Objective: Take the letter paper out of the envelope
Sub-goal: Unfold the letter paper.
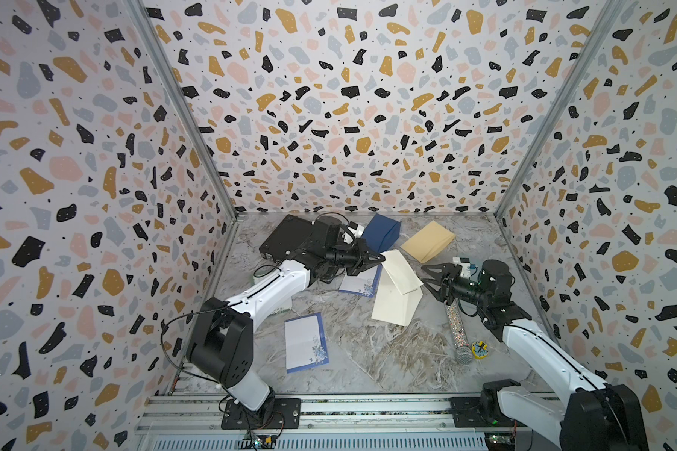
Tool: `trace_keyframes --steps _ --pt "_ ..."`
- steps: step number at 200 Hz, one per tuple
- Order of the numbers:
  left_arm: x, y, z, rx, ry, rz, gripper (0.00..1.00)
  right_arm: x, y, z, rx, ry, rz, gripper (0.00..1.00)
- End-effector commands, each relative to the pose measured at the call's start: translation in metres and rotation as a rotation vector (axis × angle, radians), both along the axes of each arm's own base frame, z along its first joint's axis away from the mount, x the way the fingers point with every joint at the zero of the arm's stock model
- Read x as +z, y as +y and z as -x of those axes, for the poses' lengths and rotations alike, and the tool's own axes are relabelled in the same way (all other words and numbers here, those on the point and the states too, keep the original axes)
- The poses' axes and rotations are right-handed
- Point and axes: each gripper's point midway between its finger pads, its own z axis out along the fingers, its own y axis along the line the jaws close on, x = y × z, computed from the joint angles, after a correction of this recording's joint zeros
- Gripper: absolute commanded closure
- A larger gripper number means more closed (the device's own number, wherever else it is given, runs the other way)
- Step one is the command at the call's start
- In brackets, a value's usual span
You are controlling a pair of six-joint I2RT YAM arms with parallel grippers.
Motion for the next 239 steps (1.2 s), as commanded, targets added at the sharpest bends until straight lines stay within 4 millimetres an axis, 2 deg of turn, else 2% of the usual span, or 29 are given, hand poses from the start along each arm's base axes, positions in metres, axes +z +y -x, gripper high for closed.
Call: trace_keyframes --steps 1,76,113,158,210,239 --pt "0.011 -0.005 0.002 -0.02 -0.043 0.038 1.0 0.008 0.003 0.002 0.011 -0.024 -0.042 0.5" --pt "0.017 -0.008 -0.003 -0.013 -0.044 0.059 1.0 0.009 0.0 0.004 -0.019 -0.023 -0.086 0.53" --pt "0.013 -0.008 -0.002 -0.019 -0.038 0.054 1.0 0.013 0.0 0.003 -0.019 -0.026 -0.087 0.54" --pt "0.017 -0.005 0.0 -0.023 -0.055 0.024 1.0 -0.008 -0.007 0.014 -0.031 0.01 0.025 0.53" --pt "0.011 -0.004 0.002 -0.028 -0.044 0.021 1.0 0.009 0.0 0.002 -0.009 -0.019 -0.024 0.54" --pt "0.011 -0.005 0.002 -0.027 -0.044 0.021 1.0 0.003 -0.001 0.004 -0.019 -0.003 -0.048 0.55"
